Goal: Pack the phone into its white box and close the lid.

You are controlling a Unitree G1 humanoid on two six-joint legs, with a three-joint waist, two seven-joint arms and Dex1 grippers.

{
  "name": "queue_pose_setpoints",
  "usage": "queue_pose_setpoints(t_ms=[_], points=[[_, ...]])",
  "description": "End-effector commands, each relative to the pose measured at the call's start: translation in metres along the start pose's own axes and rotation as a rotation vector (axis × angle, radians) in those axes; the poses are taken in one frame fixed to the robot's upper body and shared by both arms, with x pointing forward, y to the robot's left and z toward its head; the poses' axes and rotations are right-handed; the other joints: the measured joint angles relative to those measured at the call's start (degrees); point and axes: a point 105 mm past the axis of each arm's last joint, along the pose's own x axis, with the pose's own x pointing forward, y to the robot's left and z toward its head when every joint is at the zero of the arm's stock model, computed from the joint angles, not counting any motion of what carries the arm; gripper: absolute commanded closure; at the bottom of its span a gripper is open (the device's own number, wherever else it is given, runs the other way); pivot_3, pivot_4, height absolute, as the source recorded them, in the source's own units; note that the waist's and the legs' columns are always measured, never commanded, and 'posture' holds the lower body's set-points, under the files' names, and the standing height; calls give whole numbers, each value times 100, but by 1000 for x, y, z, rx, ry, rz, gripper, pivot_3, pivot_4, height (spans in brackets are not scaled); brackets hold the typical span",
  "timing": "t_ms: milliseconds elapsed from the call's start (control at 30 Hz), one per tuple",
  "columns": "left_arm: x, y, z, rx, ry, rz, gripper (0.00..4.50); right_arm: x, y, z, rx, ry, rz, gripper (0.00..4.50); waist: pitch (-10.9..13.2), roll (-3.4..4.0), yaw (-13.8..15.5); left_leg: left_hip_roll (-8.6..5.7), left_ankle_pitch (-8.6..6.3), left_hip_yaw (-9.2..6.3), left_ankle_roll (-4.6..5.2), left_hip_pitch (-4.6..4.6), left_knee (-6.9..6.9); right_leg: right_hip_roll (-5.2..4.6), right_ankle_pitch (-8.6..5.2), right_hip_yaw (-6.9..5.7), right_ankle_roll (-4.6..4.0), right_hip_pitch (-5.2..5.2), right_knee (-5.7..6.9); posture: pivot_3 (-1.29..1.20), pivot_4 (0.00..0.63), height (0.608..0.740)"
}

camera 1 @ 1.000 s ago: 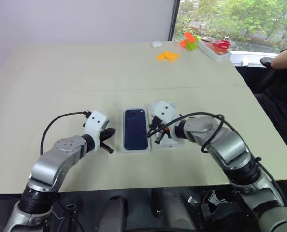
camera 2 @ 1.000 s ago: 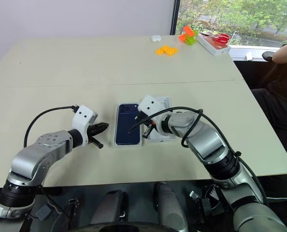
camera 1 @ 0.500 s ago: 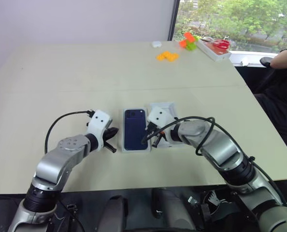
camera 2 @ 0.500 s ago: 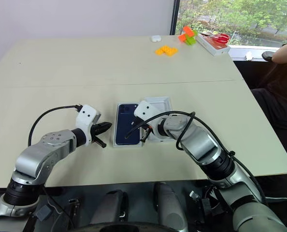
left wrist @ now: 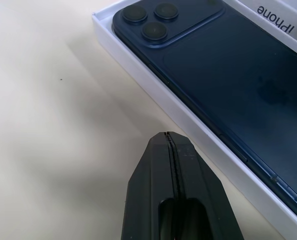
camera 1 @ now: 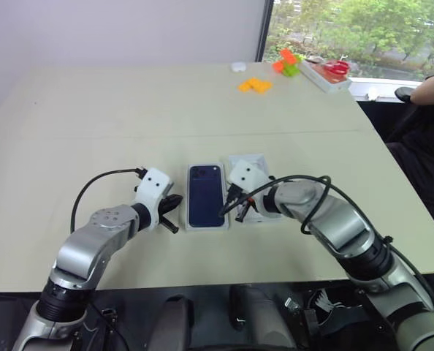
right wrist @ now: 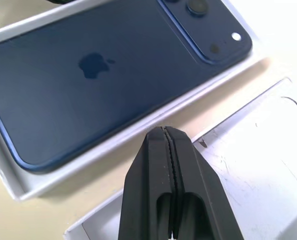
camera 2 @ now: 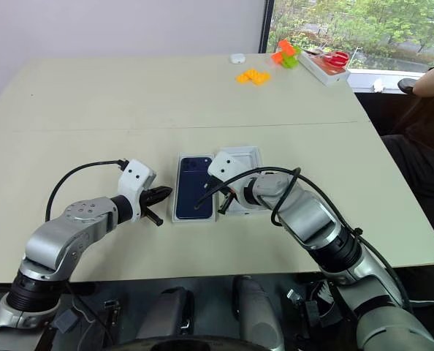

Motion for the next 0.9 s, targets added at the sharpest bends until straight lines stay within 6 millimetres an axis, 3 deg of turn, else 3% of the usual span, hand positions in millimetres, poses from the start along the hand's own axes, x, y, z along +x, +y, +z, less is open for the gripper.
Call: queue_pose_setpoints(t_ms=[33, 500, 900], points=[[-3, 0, 9, 31, -33, 7, 4471, -8, -4, 11, -22, -43, -20, 4500, 0, 0, -9, 0, 0, 0, 0, 0, 0, 1, 0, 0, 0, 0, 0, 0, 150, 726], [3, -3, 11, 25, -40, -5, 4471, 8, 5, 4, -110, 2, 5, 4500, -1, -1, -5, 0, 0, 0, 0, 1, 0, 0, 0, 0, 0, 1, 0, 0, 150, 726], [16, -31, 22, 50, -69, -134, 4471, 6, 9, 6, -101, -14, 35, 4500, -6, -3, 25, -2, 0, -1, 0, 3, 2, -2, 0, -1, 0, 5, 1, 0, 150, 726]])
